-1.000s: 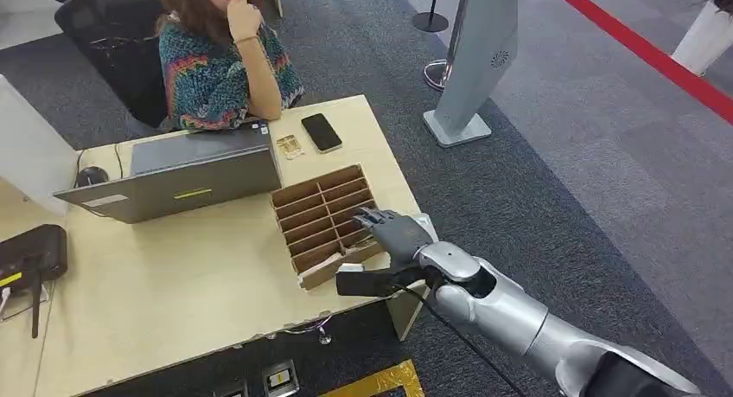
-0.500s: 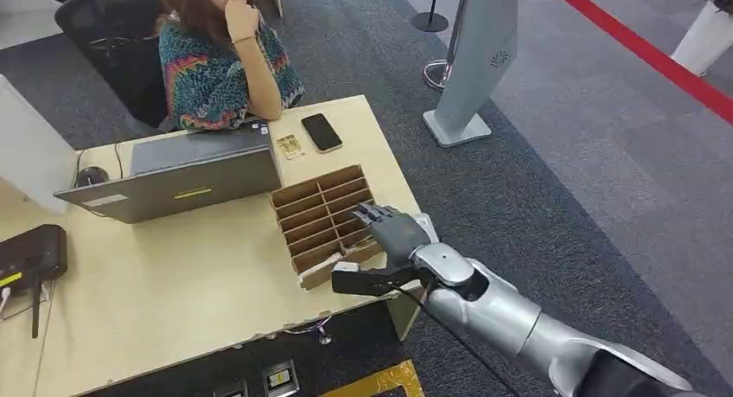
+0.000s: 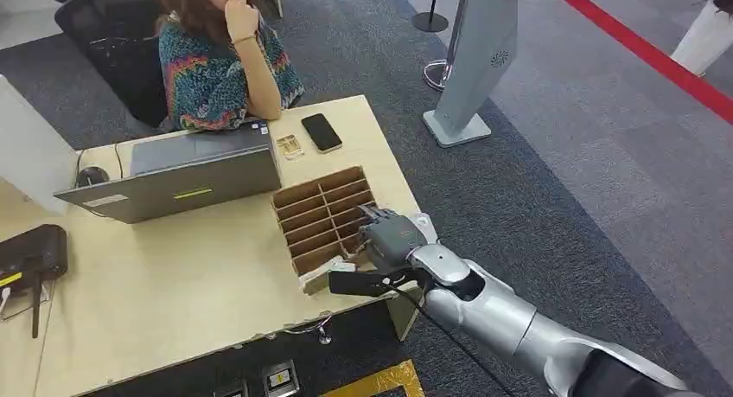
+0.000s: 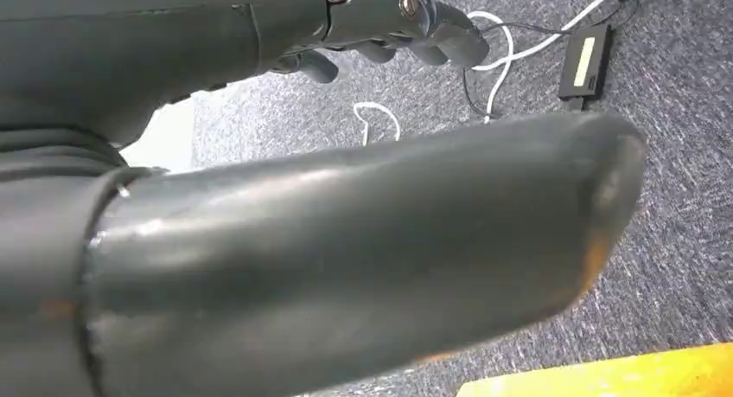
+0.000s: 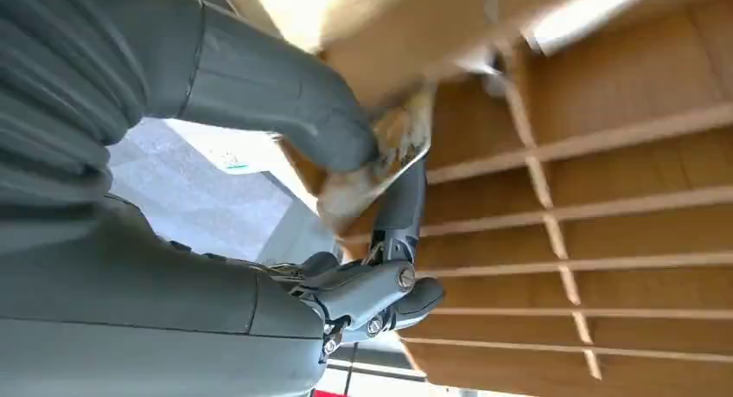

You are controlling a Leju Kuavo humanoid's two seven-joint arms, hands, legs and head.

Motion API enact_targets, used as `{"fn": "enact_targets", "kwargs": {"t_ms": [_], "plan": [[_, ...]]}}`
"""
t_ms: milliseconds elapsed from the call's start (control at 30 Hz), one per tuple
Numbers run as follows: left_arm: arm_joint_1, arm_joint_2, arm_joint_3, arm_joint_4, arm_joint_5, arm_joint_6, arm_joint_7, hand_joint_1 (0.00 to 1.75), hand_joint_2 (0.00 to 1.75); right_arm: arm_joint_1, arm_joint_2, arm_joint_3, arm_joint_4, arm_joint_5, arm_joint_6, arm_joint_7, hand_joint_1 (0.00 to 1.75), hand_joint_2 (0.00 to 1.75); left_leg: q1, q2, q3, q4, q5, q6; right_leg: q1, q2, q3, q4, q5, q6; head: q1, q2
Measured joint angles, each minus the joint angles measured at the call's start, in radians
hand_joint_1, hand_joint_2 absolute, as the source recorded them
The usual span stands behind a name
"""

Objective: Pass the card to the sensor for recognition and then transmit it.

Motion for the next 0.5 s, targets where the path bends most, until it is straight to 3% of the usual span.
{"fn": "enact_targets", "kwargs": {"t_ms": [100, 300, 500], "plan": [[0.002, 0.000, 0.000, 0.000, 0.000, 0.000, 0.000, 0.00, 0.00, 0.000, 0.003, 0.000, 0.006, -0.001, -0.001, -0.001, 1.62, 1.75, 0.000, 0.000, 0.000, 0.000, 0.000, 0.000, 0.000, 0.000, 0.000, 0.000, 0.000, 0.000, 0.000, 0.000], [0.003, 0.000, 0.000, 0.000, 0.000, 0.000, 0.000, 0.00, 0.00, 0.001, 0.006, 0.000, 0.014, -0.008, -0.017, -0.001, 1.75, 1.75, 0.000, 0.000, 0.000, 0.000, 0.000, 0.000, 0.000, 0.001, 0.000, 0.000, 0.000, 0.000, 0.000, 0.000], [0.003, 0.000, 0.000, 0.000, -0.005, -0.001, 0.000, 0.00, 0.00, 0.010, 0.007, -0.001, 0.017, -0.008, -0.034, 0.003, 1.75, 1.75, 0.000, 0.000, 0.000, 0.000, 0.000, 0.000, 0.000, 0.001, 0.000, 0.000, 0.000, 0.000, 0.000, 0.000]]}}
